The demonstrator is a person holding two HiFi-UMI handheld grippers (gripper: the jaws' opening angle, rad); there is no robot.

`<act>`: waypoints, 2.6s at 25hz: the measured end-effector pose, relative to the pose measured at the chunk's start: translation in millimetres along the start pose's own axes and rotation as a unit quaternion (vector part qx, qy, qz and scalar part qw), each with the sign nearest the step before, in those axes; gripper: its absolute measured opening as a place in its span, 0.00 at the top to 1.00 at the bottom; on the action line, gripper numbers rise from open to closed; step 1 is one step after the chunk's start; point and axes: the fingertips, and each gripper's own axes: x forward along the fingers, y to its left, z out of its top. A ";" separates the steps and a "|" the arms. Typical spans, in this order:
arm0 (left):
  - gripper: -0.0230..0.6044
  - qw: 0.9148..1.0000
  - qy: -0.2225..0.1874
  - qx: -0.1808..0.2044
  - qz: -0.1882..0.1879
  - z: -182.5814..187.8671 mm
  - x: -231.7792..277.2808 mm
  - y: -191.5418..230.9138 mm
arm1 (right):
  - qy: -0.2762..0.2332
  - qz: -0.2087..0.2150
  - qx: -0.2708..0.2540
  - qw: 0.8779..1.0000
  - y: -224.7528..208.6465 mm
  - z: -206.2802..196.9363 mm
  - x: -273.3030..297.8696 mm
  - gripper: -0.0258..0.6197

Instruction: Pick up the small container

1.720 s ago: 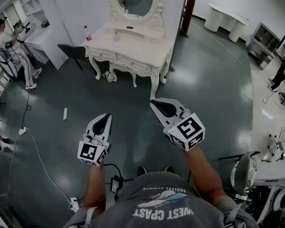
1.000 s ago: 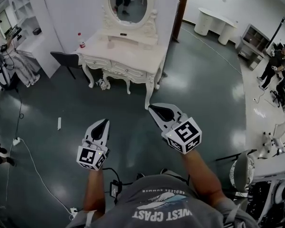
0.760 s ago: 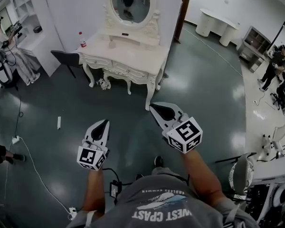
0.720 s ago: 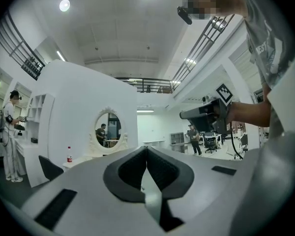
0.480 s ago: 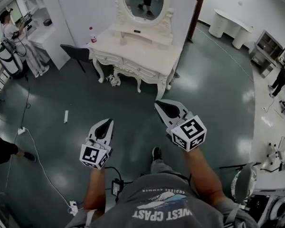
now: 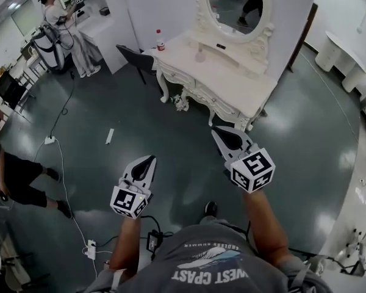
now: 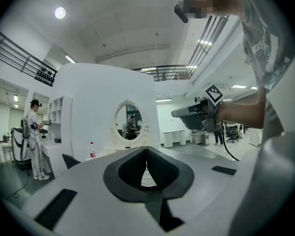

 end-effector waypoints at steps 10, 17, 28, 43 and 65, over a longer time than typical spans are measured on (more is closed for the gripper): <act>0.94 0.998 0.014 0.007 0.058 9.2 66.5 18.2 | -0.009 0.060 0.005 0.998 -79.6 11.6 52.0 0.92; 0.94 0.998 0.016 0.012 0.053 13.8 120.1 19.8 | -0.011 0.063 0.014 0.998 -131.6 10.2 67.9 0.92; 0.94 1.000 -0.004 0.004 0.009 9.0 204.4 70.6 | 0.013 0.011 0.027 0.999 -197.2 -6.2 108.0 0.92; 0.94 0.988 -0.052 -0.005 -0.143 24.4 363.2 189.2 | 0.013 -0.148 0.028 0.988 -288.0 22.1 189.1 0.92; 0.94 0.979 -0.066 -0.032 -0.191 5.6 440.7 284.4 | 0.049 -0.204 0.024 0.977 -330.8 24.3 279.8 0.92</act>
